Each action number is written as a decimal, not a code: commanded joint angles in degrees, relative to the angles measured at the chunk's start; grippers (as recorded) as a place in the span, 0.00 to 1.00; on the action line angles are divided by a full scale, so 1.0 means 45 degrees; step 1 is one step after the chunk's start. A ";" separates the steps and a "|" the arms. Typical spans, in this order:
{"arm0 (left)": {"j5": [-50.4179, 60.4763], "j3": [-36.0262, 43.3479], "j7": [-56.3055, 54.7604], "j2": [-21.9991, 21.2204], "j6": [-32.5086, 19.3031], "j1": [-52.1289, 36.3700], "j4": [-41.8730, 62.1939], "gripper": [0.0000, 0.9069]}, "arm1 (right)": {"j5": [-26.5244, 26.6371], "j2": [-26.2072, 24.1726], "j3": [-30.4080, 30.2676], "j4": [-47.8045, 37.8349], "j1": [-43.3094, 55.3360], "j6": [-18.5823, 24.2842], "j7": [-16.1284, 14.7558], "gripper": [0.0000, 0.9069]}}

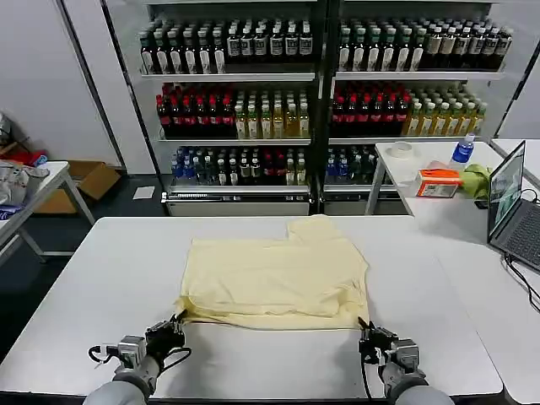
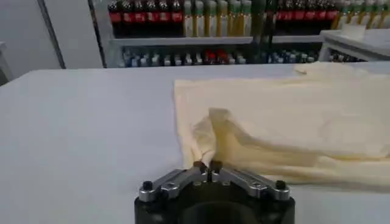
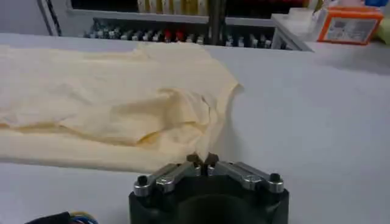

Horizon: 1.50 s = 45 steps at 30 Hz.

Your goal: Fold and organize the clothes.

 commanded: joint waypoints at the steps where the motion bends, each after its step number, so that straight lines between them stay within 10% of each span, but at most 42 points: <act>1: 0.0626 -0.0565 0.0024 -0.0415 -0.0087 0.2420 -0.1987 0.02 | -0.0114 -0.0322 0.0420 0.1147 -0.1459 0.0006 -0.0006 0.00; 17: 0.0645 -0.1721 -0.0056 -0.0197 0.0172 0.5192 -0.3420 0.02 | -0.0538 -0.1894 0.1087 0.2559 -0.3721 0.0322 0.0189 0.00; 20: 0.0972 -0.1722 0.0104 -0.0143 0.0191 0.5309 -0.3415 0.06 | -0.0766 -0.1830 0.1207 0.2598 -0.3885 0.0166 0.0163 1.00; 21: 0.1100 -0.1718 0.0160 -0.0146 0.0258 0.5305 -0.3405 0.26 | -0.0924 -0.1783 0.1231 0.2609 -0.3961 0.0034 0.0107 1.00; 22: 0.1159 -0.1711 0.0206 -0.0147 0.0312 0.5282 -0.3390 0.93 | -0.1002 -0.1728 0.1221 0.2614 -0.3984 -0.0034 0.0115 1.00; 23: 0.1189 -0.1712 0.0231 -0.0144 0.0345 0.5273 -0.3387 1.00 | -0.1136 -0.1683 0.1182 0.2608 -0.4001 -0.0118 0.0093 1.00; 45: -0.1613 -0.4019 -0.0504 0.1152 0.0859 0.3655 -0.3967 1.00 | 0.0044 -0.1462 0.1979 0.2830 -0.1194 0.0357 0.0317 1.00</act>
